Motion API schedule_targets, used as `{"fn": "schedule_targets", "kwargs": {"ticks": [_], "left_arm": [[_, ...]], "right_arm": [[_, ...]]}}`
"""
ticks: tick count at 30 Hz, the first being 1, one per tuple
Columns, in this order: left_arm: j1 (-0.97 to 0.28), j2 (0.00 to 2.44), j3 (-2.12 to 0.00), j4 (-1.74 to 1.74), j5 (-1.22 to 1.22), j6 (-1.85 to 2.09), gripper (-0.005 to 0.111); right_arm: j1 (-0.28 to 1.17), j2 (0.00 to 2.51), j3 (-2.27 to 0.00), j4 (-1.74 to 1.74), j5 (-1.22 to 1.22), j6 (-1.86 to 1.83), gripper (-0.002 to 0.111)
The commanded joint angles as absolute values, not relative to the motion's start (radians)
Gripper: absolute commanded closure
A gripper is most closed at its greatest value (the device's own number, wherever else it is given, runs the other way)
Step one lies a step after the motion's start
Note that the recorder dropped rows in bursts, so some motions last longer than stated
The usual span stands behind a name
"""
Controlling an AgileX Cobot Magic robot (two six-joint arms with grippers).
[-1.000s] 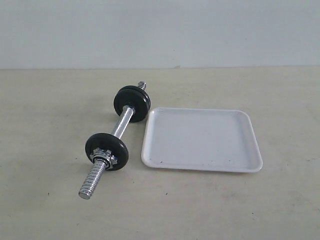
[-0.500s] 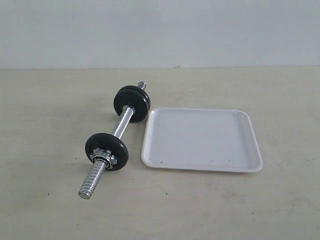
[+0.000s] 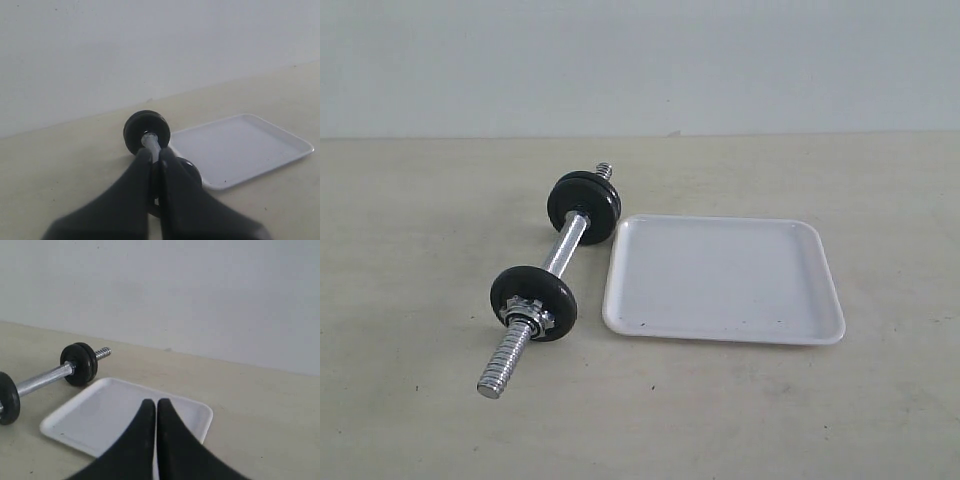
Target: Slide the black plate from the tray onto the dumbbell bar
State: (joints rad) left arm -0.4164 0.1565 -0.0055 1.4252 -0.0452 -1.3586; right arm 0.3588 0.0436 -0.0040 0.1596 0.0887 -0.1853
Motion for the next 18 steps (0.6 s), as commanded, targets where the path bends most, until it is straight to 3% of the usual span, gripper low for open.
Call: {"fn": "schedule_targets", "kwargs": {"ticks": [1, 18], "left_arm": [[-0.419, 0.157, 0.0, 1.44, -0.056, -1.33, 0.102], [-0.419, 0.157, 0.0, 1.429, -0.179, -1.335, 0.102]], "right_arm": [[0.358, 0.043, 0.0, 0.148, 0.121, -0.215, 0.109], [0.358, 0.043, 0.0, 0.148, 0.166, -0.1, 0.109]]}}
